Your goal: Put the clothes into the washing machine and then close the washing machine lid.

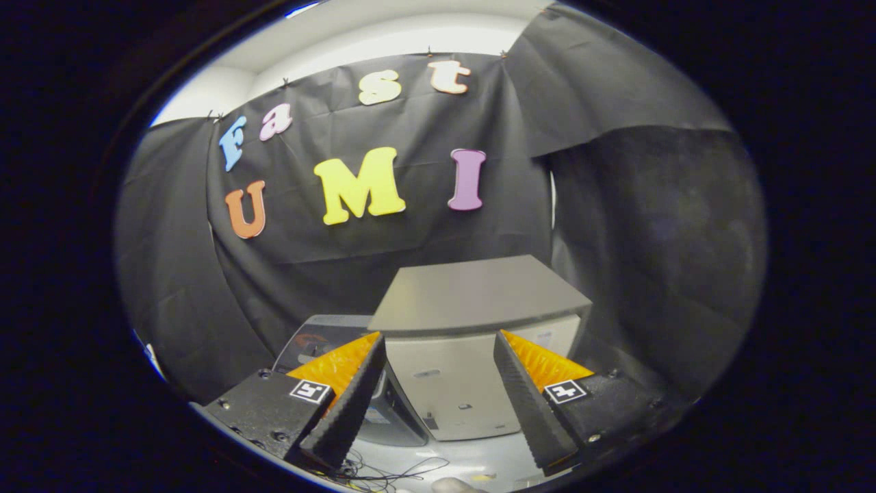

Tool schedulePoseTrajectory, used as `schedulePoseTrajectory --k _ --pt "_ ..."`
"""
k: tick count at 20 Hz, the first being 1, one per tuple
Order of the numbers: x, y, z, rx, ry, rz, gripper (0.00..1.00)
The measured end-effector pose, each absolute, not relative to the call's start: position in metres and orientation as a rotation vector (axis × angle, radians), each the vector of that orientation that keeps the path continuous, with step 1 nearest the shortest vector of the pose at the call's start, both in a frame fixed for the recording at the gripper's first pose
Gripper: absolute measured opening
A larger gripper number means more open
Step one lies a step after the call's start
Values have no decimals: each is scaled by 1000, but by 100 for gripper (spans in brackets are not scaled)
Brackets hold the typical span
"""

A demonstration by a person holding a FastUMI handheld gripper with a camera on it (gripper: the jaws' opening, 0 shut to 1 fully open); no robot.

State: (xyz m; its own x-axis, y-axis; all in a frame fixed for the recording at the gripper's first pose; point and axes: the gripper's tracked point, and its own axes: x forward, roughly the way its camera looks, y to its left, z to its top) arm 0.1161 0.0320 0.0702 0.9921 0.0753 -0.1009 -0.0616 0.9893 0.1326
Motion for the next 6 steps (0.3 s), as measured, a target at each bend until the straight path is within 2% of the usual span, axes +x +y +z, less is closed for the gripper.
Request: schedulePoseTrajectory --k 6 --pt "69 -8 -8 91 123 83 99"
